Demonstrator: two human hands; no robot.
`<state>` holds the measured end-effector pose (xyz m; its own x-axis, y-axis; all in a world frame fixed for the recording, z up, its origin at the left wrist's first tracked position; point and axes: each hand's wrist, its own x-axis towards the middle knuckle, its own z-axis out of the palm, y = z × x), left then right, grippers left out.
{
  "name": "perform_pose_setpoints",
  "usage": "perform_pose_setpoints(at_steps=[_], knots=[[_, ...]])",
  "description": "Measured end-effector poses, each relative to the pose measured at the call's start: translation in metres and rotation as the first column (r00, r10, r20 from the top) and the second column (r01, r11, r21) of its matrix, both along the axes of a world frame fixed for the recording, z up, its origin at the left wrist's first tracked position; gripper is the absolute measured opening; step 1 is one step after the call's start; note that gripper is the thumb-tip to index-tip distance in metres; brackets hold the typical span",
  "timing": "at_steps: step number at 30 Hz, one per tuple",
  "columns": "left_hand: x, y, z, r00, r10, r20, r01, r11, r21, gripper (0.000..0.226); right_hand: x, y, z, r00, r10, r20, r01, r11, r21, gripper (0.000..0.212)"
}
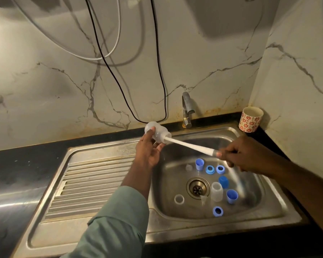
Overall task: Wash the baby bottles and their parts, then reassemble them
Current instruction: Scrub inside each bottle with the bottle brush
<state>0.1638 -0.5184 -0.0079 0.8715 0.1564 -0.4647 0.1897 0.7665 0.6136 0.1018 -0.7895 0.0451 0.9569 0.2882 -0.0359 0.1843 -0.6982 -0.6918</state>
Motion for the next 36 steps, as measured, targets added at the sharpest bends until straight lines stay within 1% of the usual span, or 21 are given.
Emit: perform_pose_setpoints(at_steps=[2,3,5,7,9,11,13,14,16,19,20,22,24,25,27,29,31,32,33,35,36], knots=[[0.001,0.001,-0.001,1.0,-0.017,0.011,0.017,1.0,-0.007,0.065,0.003,-0.002,0.0,0.991,-0.088,-0.099,0.102,0.983,0.154,0.032],[0.002,0.0,0.0,0.999,-0.029,0.021,0.029,1.0,0.006,0.063,0.002,0.0,-0.005,0.985,-0.118,-0.124,0.139,0.976,0.17,0.031],[0.004,-0.001,-0.001,0.998,-0.048,0.037,0.046,0.998,0.045,0.057,-0.003,0.007,-0.018,0.989,-0.13,-0.067,0.134,0.989,0.057,0.035],[0.004,0.0,-0.007,0.998,-0.051,0.027,0.049,0.997,0.055,0.053,-0.005,0.008,-0.022,0.997,-0.073,-0.02,0.072,0.997,-0.037,0.042],[0.004,0.002,-0.013,1.0,-0.027,0.014,0.027,1.0,0.015,0.057,-0.001,0.002,-0.013,0.994,-0.039,-0.106,0.043,0.999,0.03,0.04],[0.005,0.003,-0.018,1.0,-0.01,0.019,0.011,1.0,-0.015,0.063,0.004,-0.003,-0.01,0.973,-0.074,-0.22,0.11,0.982,0.156,0.037],[0.006,0.003,-0.022,0.998,-0.034,0.052,0.036,0.999,-0.025,0.066,0.004,0.002,-0.02,0.946,-0.146,-0.29,0.21,0.957,0.2,0.035],[0.006,0.003,-0.024,0.996,-0.06,0.071,0.063,0.998,-0.032,0.066,0.001,0.008,-0.028,0.942,-0.175,-0.288,0.23,0.958,0.173,0.034],[0.007,0.005,-0.028,0.987,-0.131,0.096,0.137,0.989,-0.051,0.07,-0.006,0.015,-0.04,0.97,-0.171,-0.173,0.18,0.983,0.039,0.033],[0.012,0.007,-0.03,0.96,-0.259,0.103,0.27,0.957,-0.106,0.069,-0.008,0.016,-0.042,0.999,-0.034,0.019,0.036,0.989,-0.142,0.041],[0.015,0.005,-0.027,0.953,-0.284,0.103,0.297,0.946,-0.131,0.067,-0.007,0.016,-0.04,0.999,0.006,0.033,0.0,0.987,-0.162,0.042],[0.021,0.001,-0.02,0.961,-0.274,0.047,0.277,0.955,-0.108,0.067,-0.007,0.017,-0.039,0.997,0.068,0.034,-0.062,0.985,-0.163,0.04],[0.025,0.0,-0.019,0.989,-0.133,-0.06,0.126,0.986,-0.108,0.057,-0.008,0.018,-0.04,0.997,0.064,0.03,-0.062,0.995,-0.074,0.037],[0.025,0.001,-0.019,0.996,-0.076,-0.056,0.067,0.988,-0.14,0.057,-0.007,0.018,-0.041,1.0,0.027,0.016,-0.027,1.0,0.008,0.033],[0.022,0.001,-0.015,0.998,-0.049,0.042,0.056,0.981,-0.185,0.056,-0.005,0.021,-0.043,0.996,-0.077,-0.04,0.083,0.98,0.179,0.017],[0.019,-0.001,-0.014,0.994,-0.032,0.1,0.053,0.976,-0.211,0.051,-0.004,0.028,-0.049,0.987,-0.153,-0.048,0.16,0.957,0.241,0.01],[0.02,-0.003,-0.012,0.993,0.023,0.114,-0.001,0.982,-0.191,0.052,-0.008,0.038,-0.055,0.979,-0.203,-0.006,0.199,0.956,0.213,0.009],[0.023,-0.003,-0.011,0.991,0.057,0.118,-0.042,0.991,-0.128,0.057,-0.012,0.044,-0.059,0.975,-0.221,0.017,0.214,0.96,0.178,0.013],[0.027,-0.001,-0.009,0.99,0.082,0.116,-0.078,0.996,-0.037,0.061,-0.017,0.049,-0.063,0.972,-0.231,0.048,0.226,0.969,0.097,0.018],[0.038,0.0,-0.008,0.989,0.07,0.129,-0.086,0.988,0.125,0.062,-0.024,0.062,-0.063,0.975,-0.19,0.118,0.207,0.965,-0.158,0.027],[0.04,-0.001,-0.007,0.992,0.037,0.122,-0.054,0.988,0.142,0.06,-0.024,0.066,-0.058,0.982,-0.146,0.122,0.171,0.956,-0.237,0.029]])
